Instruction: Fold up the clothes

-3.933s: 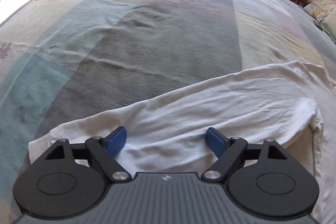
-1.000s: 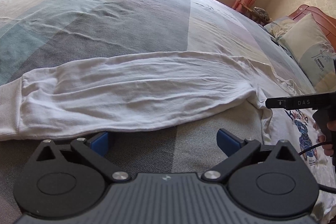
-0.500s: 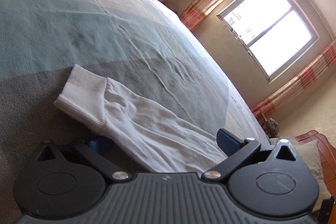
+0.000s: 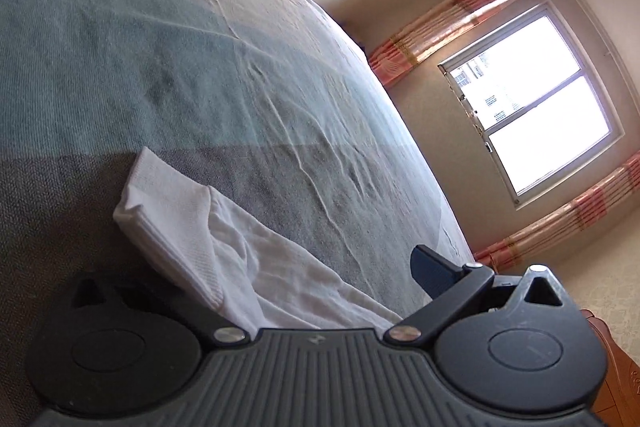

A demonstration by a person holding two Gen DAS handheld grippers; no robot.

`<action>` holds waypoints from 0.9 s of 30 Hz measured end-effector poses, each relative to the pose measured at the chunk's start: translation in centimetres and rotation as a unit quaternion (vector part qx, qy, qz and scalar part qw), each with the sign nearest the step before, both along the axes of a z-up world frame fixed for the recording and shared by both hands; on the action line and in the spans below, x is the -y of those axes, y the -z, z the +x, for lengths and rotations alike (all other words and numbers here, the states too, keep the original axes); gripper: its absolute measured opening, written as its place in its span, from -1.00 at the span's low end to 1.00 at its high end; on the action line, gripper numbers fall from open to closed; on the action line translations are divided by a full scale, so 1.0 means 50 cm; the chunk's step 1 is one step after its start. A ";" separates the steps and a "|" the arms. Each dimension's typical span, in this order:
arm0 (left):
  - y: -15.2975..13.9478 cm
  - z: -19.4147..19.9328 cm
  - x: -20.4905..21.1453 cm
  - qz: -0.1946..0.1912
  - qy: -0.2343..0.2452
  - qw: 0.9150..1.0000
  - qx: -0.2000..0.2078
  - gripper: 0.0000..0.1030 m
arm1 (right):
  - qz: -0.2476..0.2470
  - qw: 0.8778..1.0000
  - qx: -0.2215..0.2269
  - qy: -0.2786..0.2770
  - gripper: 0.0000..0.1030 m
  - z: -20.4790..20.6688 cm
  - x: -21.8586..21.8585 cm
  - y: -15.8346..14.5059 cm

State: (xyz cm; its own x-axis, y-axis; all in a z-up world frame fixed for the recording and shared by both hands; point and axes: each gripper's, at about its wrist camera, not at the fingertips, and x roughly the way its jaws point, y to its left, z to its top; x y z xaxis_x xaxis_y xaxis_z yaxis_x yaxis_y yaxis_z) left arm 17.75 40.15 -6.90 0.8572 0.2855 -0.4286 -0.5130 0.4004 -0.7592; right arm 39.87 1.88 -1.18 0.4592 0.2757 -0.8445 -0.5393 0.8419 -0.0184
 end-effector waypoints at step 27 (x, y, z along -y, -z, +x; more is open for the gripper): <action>-0.178 0.083 -0.093 0.145 0.041 0.988 0.022 -0.78 | -0.003 1.000 0.008 0.029 1.00 -0.009 0.051 -0.002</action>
State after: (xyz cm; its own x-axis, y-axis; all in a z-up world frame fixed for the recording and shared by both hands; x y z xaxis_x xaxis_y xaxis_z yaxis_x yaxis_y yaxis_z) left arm 21.90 44.81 2.01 0.8985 0.3200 -0.3005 -0.4389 0.6439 -0.6266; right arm 39.40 -0.66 -1.09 0.4874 0.2424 -0.8389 -0.4890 0.8717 -0.0322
